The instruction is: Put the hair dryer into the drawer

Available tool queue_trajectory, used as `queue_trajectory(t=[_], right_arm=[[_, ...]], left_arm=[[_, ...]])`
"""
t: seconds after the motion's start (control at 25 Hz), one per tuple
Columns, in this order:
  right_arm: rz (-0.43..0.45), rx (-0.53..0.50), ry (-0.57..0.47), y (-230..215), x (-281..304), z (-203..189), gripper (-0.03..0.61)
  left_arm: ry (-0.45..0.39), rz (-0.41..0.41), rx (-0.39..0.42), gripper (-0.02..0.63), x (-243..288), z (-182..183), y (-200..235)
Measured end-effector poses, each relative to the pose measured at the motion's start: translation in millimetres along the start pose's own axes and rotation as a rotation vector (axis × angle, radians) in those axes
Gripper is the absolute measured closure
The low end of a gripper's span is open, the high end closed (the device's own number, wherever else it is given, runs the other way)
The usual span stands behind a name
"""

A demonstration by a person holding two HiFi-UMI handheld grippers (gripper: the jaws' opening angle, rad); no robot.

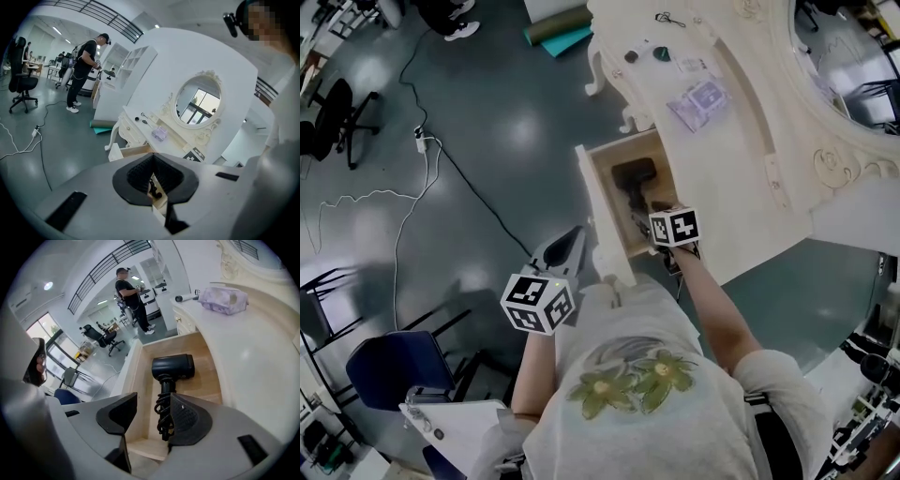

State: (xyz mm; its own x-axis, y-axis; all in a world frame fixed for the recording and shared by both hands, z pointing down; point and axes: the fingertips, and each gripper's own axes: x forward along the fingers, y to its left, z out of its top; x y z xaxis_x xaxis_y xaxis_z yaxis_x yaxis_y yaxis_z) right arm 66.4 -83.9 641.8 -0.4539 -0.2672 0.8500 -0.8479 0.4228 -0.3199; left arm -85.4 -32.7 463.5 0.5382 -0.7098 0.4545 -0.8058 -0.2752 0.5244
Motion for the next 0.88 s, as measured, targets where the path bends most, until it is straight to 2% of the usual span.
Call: queue_trajectory(t=[0.2, 0.28, 0.36, 0.56, 0.88], right_arm=[[0.067, 0.034, -0.058, 22, -21, 0, 0.365], [0.045, 0.052, -0.091, 22, -29, -2, 0.524], [0.053, 0.063, -0.139, 27, -40, -1, 0.53], [0.208, 0.033, -0.289, 59, -74, 10, 0.552], [0.207, -0.083, -0.344, 79, -120, 7, 0.557]], left_arm=[[0.01, -0.017, 0.031, 0.603, 6, -3, -14], [0.014, -0.023, 0.039, 0.603, 9, -4, -19], [0.017, -0.027, 0.048, 0.603, 10, -5, -25], [0.029, -0.04, 0.051, 0.603, 13, -14, -36], [0.049, -0.079, 0.059, 0.603, 18, -28, -63]])
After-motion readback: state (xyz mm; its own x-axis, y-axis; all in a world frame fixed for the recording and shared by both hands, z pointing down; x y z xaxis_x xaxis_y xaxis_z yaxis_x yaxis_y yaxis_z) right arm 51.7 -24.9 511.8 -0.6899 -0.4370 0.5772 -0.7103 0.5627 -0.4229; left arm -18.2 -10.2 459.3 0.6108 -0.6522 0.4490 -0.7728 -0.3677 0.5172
